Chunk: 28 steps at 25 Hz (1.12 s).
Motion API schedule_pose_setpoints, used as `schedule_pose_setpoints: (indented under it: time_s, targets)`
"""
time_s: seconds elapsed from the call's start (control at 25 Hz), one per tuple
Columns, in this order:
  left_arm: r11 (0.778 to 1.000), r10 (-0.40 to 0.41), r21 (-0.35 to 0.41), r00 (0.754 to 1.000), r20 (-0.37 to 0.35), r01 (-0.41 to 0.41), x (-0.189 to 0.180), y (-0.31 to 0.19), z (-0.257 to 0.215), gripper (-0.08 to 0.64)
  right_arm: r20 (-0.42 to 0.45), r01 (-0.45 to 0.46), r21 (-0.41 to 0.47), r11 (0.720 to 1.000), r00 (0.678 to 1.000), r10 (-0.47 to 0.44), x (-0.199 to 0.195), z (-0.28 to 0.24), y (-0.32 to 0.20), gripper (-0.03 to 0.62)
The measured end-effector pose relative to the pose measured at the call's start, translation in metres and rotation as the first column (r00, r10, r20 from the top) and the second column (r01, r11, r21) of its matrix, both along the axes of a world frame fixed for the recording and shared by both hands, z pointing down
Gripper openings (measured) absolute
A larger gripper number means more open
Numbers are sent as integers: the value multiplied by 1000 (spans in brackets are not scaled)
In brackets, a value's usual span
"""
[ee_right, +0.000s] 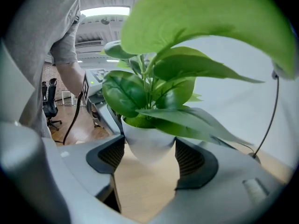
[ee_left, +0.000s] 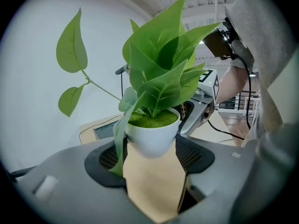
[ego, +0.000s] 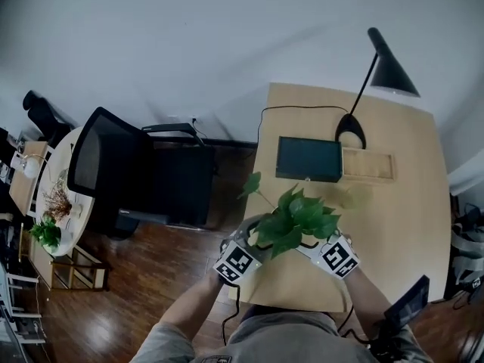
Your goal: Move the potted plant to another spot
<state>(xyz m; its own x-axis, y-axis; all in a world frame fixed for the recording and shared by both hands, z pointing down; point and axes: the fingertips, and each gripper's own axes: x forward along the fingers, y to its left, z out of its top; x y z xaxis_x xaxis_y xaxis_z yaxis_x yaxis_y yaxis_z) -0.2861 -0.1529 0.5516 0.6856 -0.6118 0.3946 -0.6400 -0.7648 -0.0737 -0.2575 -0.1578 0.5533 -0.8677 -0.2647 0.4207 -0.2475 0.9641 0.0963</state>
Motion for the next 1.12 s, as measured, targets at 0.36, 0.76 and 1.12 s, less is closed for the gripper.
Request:
schedule_pose_setpoints:
  time_s: [0.36,0.76,1.12]
  targets:
    - [986,146,85,988,-42,-142,33,13,-61,318,52,-133,65,989,990,130,34,-62,17,346]
    - [953,296,89,951,-86,-289,79,49,-65,316,29,-291,79,954,957,289,80,-67,58,345]
    - [938,345,77,935,-83,-339,131,52,-67,314,40,-349,79,934,937,346,133,-69,63,344]
